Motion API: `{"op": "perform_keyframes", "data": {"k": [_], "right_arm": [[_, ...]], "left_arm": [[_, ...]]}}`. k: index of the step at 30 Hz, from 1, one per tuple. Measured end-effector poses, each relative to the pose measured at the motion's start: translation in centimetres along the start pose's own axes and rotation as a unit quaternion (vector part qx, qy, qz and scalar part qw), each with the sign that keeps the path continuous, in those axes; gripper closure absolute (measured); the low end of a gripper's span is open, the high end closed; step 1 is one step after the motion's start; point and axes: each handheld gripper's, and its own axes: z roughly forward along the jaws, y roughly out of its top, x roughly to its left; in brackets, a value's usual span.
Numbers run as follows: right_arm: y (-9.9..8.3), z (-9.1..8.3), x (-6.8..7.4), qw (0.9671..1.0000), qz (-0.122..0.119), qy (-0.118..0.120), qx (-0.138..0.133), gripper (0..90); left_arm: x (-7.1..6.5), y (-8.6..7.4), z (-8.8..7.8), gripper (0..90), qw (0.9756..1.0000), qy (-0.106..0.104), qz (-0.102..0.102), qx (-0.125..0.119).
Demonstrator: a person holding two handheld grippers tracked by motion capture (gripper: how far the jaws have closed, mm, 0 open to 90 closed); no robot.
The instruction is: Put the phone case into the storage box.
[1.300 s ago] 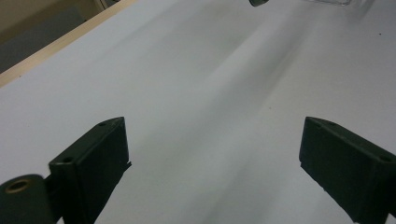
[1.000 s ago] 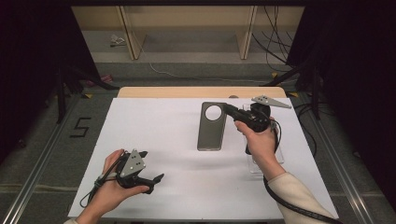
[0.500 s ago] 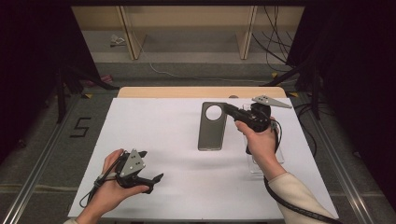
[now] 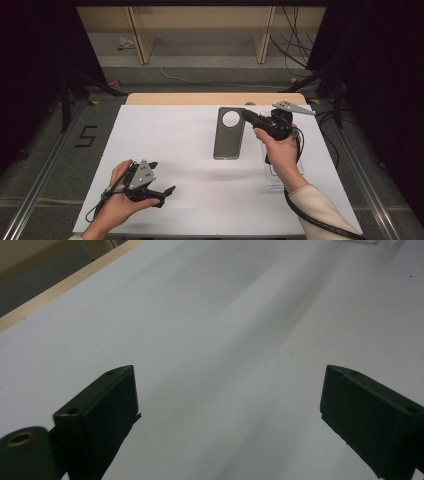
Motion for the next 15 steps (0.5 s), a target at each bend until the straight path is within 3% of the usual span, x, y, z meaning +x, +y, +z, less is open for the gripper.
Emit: {"op": "perform_keyframes", "data": {"k": [15], "right_arm": [[0.35, -0.3, -0.34, 1.0, -0.001, -0.006, -0.007, 84.7]], "left_arm": [[0.07, 0.05, -0.05, 8.0, 1.0, -0.001, -0.003, -0.003]]}}
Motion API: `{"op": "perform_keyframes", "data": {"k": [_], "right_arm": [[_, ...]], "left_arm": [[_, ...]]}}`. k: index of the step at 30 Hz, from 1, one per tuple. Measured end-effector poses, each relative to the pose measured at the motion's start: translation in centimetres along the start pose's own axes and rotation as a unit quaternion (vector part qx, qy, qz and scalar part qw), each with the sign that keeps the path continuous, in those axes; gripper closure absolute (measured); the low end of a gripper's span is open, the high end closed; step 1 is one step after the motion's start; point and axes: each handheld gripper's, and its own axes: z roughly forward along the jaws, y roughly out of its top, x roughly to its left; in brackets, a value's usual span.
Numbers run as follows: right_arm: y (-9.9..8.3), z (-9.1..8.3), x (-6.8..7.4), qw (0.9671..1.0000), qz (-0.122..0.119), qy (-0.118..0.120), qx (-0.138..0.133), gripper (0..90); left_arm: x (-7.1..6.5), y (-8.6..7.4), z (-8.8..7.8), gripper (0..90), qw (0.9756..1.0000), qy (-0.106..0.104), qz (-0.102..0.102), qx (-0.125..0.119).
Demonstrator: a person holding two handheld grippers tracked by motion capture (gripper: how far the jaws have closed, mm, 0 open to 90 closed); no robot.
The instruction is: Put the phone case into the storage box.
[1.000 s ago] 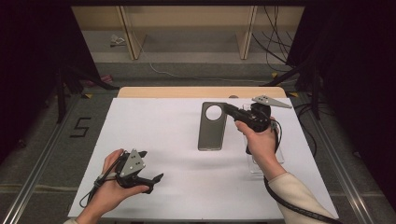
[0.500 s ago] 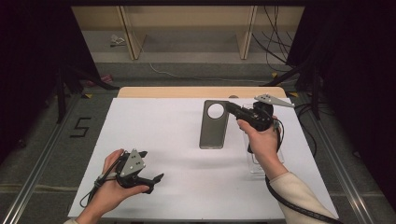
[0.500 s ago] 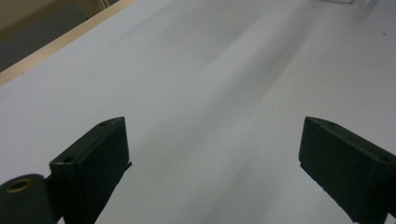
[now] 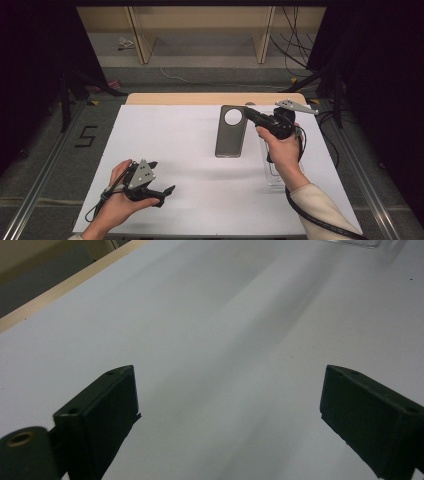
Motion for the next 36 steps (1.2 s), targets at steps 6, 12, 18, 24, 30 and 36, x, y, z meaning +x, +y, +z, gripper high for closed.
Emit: {"op": "perform_keyframes", "data": {"k": [6, 12, 18, 24, 30, 36], "right_arm": [[0.2, -0.2, -0.1, 1.0, -0.001, 0.0, -0.002, 84.7], [0.4, -0.3, -0.2, 1.0, -0.001, -0.003, -0.006, 84.7], [0.5, -0.4, -0.5, 1.0, -0.002, -0.006, -0.007, 84.7], [0.7, -0.6, -0.8, 0.9999, -0.001, -0.01, -0.011, 84.7], [0.9, -0.8, -1.0, 0.9998, -0.004, -0.016, -0.014, 84.7], [1.1, -0.9, -1.4, 0.9997, -0.002, -0.018, -0.017, 84.7]], "left_arm": [[0.1, 0.0, 0.1, 8.5, 1.0, 0.0, -0.003, -0.002], [0.0, 0.1, 0.1, 8.5, 1.0, 0.0, -0.002, -0.002], [0.1, 0.0, 0.1, 8.5, 1.0, -0.001, -0.003, -0.002], [0.1, 0.0, 0.1, 8.6, 1.0, -0.001, -0.003, -0.002], [0.1, 0.0, 0.1, 8.6, 1.0, 0.0, -0.004, -0.002], [0.1, 0.0, 0.1, 8.7, 1.0, 0.0, -0.004, -0.001]]}}
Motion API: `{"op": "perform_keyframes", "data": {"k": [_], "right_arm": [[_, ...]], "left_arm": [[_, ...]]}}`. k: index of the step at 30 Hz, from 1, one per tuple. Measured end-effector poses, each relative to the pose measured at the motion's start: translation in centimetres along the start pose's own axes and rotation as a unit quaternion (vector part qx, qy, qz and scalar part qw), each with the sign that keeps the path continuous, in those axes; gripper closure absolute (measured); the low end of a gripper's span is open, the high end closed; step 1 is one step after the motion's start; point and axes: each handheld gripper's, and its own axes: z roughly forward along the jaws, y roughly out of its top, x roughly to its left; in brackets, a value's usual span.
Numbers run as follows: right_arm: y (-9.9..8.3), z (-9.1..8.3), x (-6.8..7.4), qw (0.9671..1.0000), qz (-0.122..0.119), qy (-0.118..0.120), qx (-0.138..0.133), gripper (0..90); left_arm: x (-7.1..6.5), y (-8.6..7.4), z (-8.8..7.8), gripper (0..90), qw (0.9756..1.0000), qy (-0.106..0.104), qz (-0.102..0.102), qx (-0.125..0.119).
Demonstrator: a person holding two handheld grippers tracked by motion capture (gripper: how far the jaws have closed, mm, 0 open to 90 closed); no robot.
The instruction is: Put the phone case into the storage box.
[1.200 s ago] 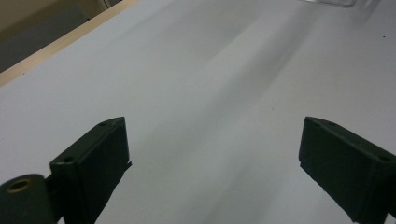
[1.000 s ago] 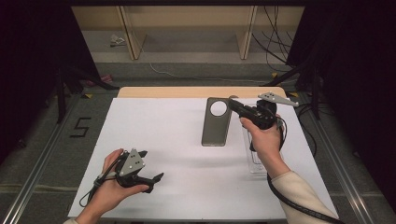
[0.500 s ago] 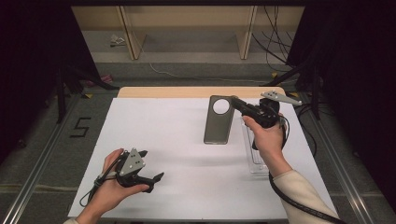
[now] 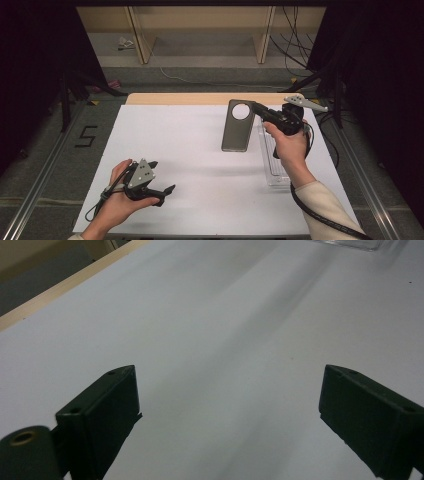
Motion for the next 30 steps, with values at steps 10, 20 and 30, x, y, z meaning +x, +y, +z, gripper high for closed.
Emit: {"op": "perform_keyframes", "data": {"k": [10, 20, 30], "right_arm": [[0.4, -0.4, -0.6, 0.9999, 0.003, -0.01, -0.009, 84.6], [0.8, -0.8, -1.1, 0.9997, -0.001, -0.019, -0.015, 84.6], [1.0, -1.0, -1.5, 0.9994, -0.003, -0.029, -0.019, 84.6]], "left_arm": [[0.0, 0.0, 0.0, 8.7, 1.0, -0.001, -0.001, -0.001], [0.0, 0.0, -0.1, 8.7, 1.0, 0.0, -0.002, -0.002], [0.0, 0.0, -0.1, 8.7, 1.0, 0.0, -0.002, -0.002]]}}
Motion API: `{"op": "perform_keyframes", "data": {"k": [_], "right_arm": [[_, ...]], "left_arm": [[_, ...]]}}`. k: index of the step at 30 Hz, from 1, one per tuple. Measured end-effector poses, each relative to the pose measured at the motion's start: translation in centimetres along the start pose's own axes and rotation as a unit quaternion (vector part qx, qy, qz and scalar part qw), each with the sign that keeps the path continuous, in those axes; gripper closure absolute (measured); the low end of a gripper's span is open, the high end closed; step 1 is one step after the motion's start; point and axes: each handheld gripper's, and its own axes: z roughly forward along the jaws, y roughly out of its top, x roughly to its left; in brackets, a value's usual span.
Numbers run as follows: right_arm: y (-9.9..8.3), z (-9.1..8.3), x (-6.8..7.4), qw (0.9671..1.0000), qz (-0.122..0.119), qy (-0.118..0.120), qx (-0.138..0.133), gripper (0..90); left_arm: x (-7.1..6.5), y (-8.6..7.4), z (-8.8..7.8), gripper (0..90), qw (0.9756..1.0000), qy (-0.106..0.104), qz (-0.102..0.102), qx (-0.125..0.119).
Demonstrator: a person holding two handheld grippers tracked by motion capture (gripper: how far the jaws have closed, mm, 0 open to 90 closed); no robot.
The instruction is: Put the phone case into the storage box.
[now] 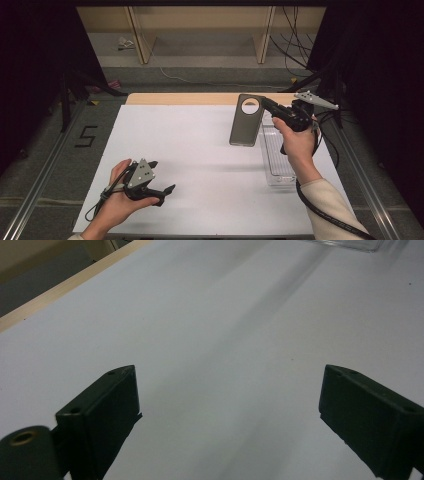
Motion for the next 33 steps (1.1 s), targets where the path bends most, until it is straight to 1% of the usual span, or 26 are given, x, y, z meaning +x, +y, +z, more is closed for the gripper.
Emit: {"op": "perform_keyframes", "data": {"k": [5, 9, 33], "right_arm": [[0.2, -0.2, -0.2, 1.0, 0.0, -0.005, -0.003, 84.6], [0.3, -0.3, -0.4, 0.9999, -0.005, -0.01, -0.006, 84.6], [1.0, -1.1, -1.7, 0.9992, -0.007, -0.034, -0.019, 84.6]], "left_arm": [[0.0, 0.0, 0.0, 8.7, 1.0, 0.0, 0.0, 0.001], [0.0, 0.0, 0.0, 8.8, 1.0, -0.002, -0.001, 0.0], [0.1, 0.0, -0.1, 8.9, 1.0, 0.0, -0.003, -0.001]]}}
